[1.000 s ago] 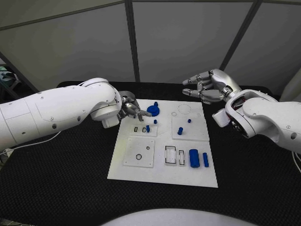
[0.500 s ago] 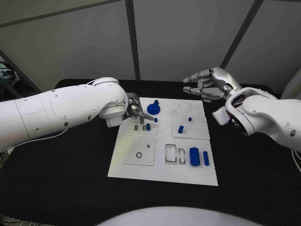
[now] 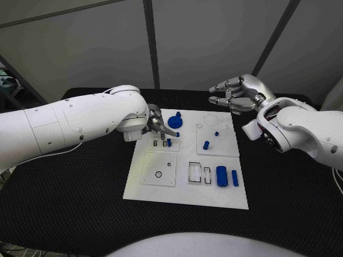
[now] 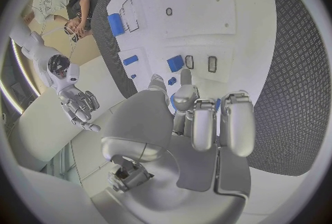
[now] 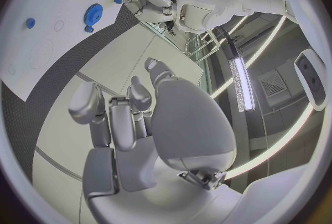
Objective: Assemble the parts on the task board
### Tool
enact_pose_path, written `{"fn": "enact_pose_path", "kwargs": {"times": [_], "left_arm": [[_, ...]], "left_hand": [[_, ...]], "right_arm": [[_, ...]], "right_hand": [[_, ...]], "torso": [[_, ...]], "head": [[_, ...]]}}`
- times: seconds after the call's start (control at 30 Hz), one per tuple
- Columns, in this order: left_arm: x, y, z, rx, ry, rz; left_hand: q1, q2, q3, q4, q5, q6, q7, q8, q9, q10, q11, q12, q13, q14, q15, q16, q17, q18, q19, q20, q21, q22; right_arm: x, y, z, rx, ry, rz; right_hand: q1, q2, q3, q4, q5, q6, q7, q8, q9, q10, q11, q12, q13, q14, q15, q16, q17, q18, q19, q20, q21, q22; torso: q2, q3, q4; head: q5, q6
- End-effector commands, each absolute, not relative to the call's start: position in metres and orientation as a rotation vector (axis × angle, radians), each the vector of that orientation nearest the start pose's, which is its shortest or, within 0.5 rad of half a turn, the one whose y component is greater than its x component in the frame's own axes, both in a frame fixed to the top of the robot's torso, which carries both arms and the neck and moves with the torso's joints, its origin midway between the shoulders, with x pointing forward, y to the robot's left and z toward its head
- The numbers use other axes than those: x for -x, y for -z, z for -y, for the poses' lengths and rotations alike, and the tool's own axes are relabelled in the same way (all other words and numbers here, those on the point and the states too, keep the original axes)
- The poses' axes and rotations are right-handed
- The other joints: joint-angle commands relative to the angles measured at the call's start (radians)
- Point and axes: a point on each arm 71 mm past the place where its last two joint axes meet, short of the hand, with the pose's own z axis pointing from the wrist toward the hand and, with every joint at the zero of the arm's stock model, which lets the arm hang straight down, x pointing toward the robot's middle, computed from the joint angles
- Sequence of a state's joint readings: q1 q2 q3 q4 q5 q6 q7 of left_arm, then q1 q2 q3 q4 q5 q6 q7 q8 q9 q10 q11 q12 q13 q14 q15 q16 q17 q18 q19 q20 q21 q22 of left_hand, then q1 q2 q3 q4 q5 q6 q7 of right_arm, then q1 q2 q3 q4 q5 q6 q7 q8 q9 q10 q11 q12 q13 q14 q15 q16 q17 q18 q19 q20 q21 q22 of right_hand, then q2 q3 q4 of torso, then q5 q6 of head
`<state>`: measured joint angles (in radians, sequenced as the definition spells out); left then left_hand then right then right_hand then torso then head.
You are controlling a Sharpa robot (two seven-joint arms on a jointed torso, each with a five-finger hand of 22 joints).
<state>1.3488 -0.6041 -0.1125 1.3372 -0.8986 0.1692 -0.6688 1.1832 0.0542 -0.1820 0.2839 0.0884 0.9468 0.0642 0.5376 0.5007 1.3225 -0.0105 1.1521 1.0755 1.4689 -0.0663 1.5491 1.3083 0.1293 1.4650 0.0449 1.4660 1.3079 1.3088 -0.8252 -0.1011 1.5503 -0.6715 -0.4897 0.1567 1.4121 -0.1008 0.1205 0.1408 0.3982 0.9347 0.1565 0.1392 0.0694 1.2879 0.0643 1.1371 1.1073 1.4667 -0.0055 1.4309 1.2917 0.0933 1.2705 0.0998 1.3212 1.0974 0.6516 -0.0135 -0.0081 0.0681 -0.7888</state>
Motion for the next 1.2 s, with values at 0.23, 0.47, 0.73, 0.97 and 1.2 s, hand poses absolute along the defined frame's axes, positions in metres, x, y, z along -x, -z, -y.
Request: {"fn": "enact_pose_path", "kwargs": {"times": [0.23, 0.47, 0.73, 0.97, 1.2], "left_arm": [[-0.519, 0.196, -0.152, 0.219, 0.307, -2.421], [-0.520, 0.197, -0.152, 0.206, 0.295, -2.438], [-0.521, 0.199, -0.150, 0.193, 0.284, -2.451], [-0.521, 0.202, -0.150, 0.186, 0.273, -2.461], [-0.520, 0.205, -0.148, 0.175, 0.265, -2.470]], "left_hand": [[0.018, 0.009, -0.007, -0.006, 0.001, -0.012, -0.002, 0.011, 0.014, 0.005, 0.001, 0.009, 0.004, 0.095, -0.003, 0.005, 0.241, -0.092, 0.030, -0.005, 0.007, 0.091], [0.026, 0.011, -0.007, -0.009, 0.002, -0.015, -0.002, 0.015, 0.021, 0.006, 0.000, 0.011, 0.007, 0.096, -0.004, 0.007, 0.243, -0.092, 0.030, -0.005, 0.007, 0.092], [0.034, 0.013, -0.006, -0.013, 0.002, -0.017, -0.003, 0.019, 0.028, 0.007, 0.000, 0.014, 0.010, 0.097, -0.004, 0.008, 0.246, -0.093, 0.031, -0.006, 0.009, 0.096], [0.040, 0.015, -0.005, -0.015, 0.002, -0.018, -0.003, 0.022, 0.033, 0.008, 0.000, 0.016, 0.012, 0.097, -0.004, 0.009, 0.246, -0.093, 0.032, -0.006, 0.010, 0.099], [0.043, 0.016, -0.005, -0.017, 0.003, -0.019, -0.003, 0.024, 0.036, 0.008, -0.001, 0.017, 0.012, 0.097, -0.004, 0.010, 0.248, -0.094, 0.033, -0.006, 0.011, 0.100]], "right_arm": [[-0.495, 0.142, 0.190, -0.463, -1.135, -1.517], [-0.494, 0.142, 0.189, -0.463, -1.136, -1.519], [-0.494, 0.142, 0.188, -0.463, -1.140, -1.522], [-0.494, 0.142, 0.188, -0.464, -1.140, -1.524], [-0.494, 0.142, 0.187, -0.464, -1.141, -1.525]], "right_hand": [[-0.004, -0.001, 0.006, 0.003, 0.006, 0.000, -0.002, 0.002, -0.001, -0.008, -0.001, -0.003, -0.001, 0.040, -0.005, -0.004, 0.001, 0.007, -0.008, 0.001, -0.003, 0.000], [-0.004, -0.001, 0.006, 0.003, 0.006, 0.000, -0.002, 0.002, -0.001, -0.008, -0.001, -0.003, -0.001, 0.040, -0.005, -0.004, 0.001, 0.007, -0.008, 0.001, -0.003, 0.000], [-0.005, -0.001, 0.006, 0.003, 0.007, 0.000, -0.002, 0.002, -0.001, -0.007, -0.001, -0.003, -0.001, 0.040, -0.005, -0.004, 0.001, 0.007, -0.008, 0.001, -0.002, 0.000], [-0.005, -0.001, 0.006, 0.003, 0.007, 0.000, -0.002, 0.002, -0.001, -0.007, -0.001, -0.003, -0.001, 0.040, -0.005, -0.004, 0.001, 0.007, -0.008, 0.001, -0.002, 0.000], [-0.005, -0.001, 0.006, 0.003, 0.007, 0.000, -0.002, 0.002, -0.001, -0.007, -0.001, -0.003, -0.001, 0.040, -0.005, -0.004, 0.001, 0.007, -0.008, 0.001, -0.002, 0.000]], "torso": [[-0.001, 0.0002, 0.0003], [-0.002, 0.0002, 0.0002], [0.000, 0.0002, 0.0001], [0.000, 0.0008, 0.0004], [0.000, 0.0008, 0.0005]], "head": [[0.000, -0.004], [-0.001, -0.007], [0.000, -0.008], [0.000, -0.011], [-0.001, -0.013]]}}
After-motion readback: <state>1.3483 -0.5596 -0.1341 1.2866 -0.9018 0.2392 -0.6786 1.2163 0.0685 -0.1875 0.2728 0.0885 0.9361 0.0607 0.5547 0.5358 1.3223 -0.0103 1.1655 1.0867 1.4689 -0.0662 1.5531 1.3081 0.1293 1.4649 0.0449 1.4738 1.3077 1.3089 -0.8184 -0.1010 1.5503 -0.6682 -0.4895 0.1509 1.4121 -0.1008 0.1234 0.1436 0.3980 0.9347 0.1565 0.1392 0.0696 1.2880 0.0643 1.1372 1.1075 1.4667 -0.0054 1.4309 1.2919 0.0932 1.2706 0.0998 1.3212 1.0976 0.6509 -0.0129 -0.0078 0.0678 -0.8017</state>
